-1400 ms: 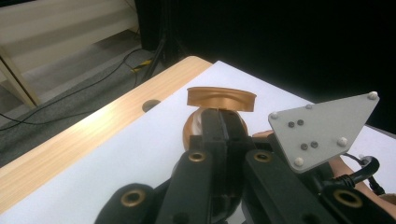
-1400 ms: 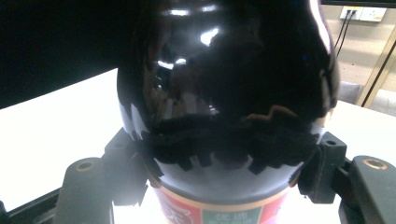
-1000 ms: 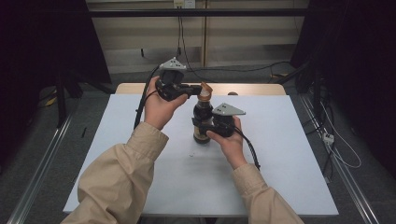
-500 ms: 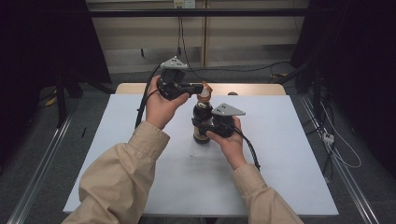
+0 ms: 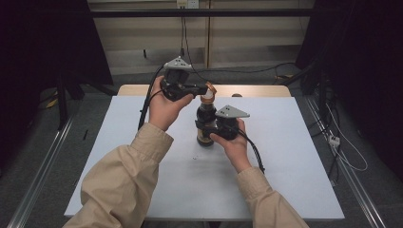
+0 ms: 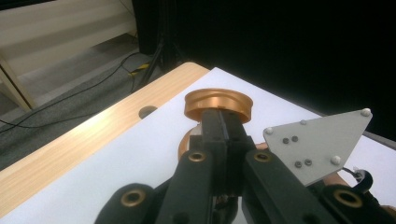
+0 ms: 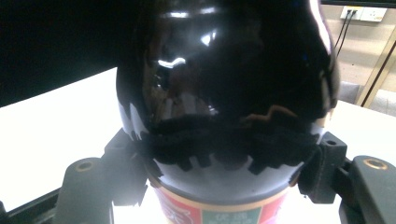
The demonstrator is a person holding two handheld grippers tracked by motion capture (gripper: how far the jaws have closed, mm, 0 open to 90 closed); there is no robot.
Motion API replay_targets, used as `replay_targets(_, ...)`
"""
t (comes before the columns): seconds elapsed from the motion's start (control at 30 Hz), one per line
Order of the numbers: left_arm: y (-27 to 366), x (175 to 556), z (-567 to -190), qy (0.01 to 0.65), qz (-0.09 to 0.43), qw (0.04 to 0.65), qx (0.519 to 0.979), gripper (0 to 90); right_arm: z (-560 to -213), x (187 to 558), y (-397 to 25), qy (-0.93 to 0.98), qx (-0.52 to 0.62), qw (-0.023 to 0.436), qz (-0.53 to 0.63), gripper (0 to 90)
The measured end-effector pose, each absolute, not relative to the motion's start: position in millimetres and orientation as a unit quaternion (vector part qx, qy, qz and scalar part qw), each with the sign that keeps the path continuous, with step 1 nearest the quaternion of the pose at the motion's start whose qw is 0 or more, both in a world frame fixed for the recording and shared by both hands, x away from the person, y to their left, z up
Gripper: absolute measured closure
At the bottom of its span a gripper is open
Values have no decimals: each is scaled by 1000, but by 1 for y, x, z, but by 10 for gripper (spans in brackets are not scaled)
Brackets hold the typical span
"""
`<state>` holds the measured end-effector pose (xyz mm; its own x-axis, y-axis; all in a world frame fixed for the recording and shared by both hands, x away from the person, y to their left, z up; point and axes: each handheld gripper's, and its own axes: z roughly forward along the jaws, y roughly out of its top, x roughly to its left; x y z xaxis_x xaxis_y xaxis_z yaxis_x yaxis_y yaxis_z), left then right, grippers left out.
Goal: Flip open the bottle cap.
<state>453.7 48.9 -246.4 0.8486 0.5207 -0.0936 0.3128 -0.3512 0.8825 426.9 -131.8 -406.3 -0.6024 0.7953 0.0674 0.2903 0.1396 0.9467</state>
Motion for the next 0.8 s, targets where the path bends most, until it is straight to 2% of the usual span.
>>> replay_targets(0.8,46,458,-249,260,98,511,814,900,-406,427,-132,717,379,237,536,308)
